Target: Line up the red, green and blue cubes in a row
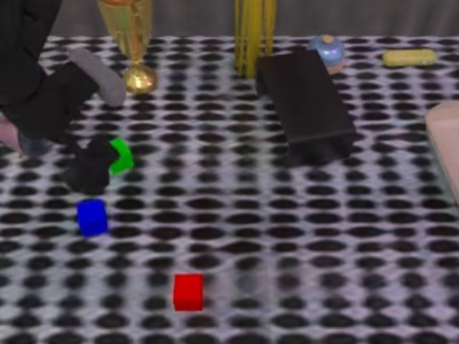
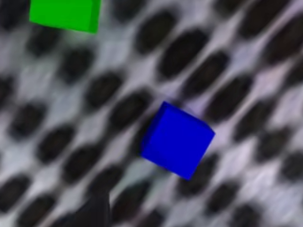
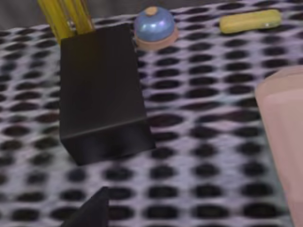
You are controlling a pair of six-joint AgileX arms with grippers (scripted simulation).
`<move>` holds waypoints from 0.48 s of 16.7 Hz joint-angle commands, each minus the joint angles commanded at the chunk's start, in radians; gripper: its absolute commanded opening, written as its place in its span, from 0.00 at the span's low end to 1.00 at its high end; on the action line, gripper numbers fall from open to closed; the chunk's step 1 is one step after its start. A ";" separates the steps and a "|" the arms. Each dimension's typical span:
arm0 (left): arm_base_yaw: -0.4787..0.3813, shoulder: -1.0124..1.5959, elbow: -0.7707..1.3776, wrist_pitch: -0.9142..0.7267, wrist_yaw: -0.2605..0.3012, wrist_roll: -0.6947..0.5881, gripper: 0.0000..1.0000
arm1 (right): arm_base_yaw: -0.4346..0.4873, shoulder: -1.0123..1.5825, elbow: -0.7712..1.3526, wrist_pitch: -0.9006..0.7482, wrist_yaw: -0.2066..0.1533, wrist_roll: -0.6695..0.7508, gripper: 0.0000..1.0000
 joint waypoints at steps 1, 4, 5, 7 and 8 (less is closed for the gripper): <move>-0.005 0.091 0.080 -0.043 -0.008 0.024 1.00 | -0.039 -0.081 -0.080 0.048 -0.010 -0.038 1.00; -0.012 0.314 0.306 -0.141 -0.043 0.082 1.00 | -0.150 -0.305 -0.307 0.197 -0.050 -0.145 1.00; -0.013 0.376 0.375 -0.164 -0.057 0.096 1.00 | -0.183 -0.372 -0.373 0.245 -0.067 -0.176 1.00; -0.012 0.485 0.499 -0.196 -0.085 0.118 1.00 | -0.239 -0.489 -0.484 0.330 -0.100 -0.226 1.00; -0.011 0.532 0.552 -0.206 -0.099 0.126 1.00 | -0.261 -0.539 -0.529 0.366 -0.116 -0.246 1.00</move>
